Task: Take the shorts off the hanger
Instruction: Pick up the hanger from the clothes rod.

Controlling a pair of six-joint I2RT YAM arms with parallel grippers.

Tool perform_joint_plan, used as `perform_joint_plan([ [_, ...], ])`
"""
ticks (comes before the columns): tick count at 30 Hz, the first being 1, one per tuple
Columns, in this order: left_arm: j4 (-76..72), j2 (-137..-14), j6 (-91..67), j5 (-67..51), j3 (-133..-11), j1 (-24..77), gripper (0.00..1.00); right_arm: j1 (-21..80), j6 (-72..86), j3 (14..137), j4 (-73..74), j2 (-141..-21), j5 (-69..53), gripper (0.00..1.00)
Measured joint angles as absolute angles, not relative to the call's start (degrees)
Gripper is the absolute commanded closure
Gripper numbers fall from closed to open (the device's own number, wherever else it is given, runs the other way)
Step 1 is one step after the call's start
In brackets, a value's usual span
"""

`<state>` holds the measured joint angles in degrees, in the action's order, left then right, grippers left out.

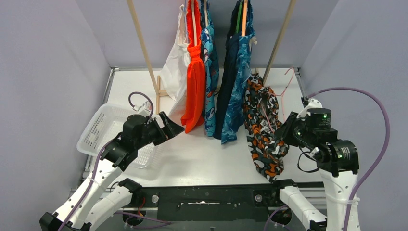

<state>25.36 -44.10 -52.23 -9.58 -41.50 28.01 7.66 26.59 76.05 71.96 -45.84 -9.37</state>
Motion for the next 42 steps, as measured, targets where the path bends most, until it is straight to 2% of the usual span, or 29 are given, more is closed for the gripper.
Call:
perform_joint_plan([
  [11, 23.22, -44.58, -52.16, -12.34, -41.52, 28.01, 0.10, 7.66, 24.62, 99.09, 84.12, -44.16, -16.19, 1.00],
  [18, 23.09, -44.64, -52.18, -12.53, -41.52, 28.01, 0.10, 8.19, 20.25, 112.22, 83.46, -44.49, -17.65, 1.00],
  [24, 22.90, -44.62, -52.14, -12.53, -41.52, 28.01, 0.10, 14.13, 18.35, 120.46, 78.76, -46.28, -22.28, 1.00],
  [28, 22.92, -44.77, -51.86, -12.51, -41.58, 28.01, 0.10, 17.65, 18.44, 115.22, 74.41, -45.58, -29.36, 1.00],
  [36, 23.59, -45.43, -50.30, -11.73, -42.74, 28.01, 0.11, 17.21, 18.41, 90.26, 69.71, -45.28, -41.45, 1.00],
  [42, 25.74, -42.22, -48.86, -8.25, -43.24, 28.01, 0.11, 17.19, 15.75, 83.94, 65.71, -49.34, -46.87, 1.00],
])
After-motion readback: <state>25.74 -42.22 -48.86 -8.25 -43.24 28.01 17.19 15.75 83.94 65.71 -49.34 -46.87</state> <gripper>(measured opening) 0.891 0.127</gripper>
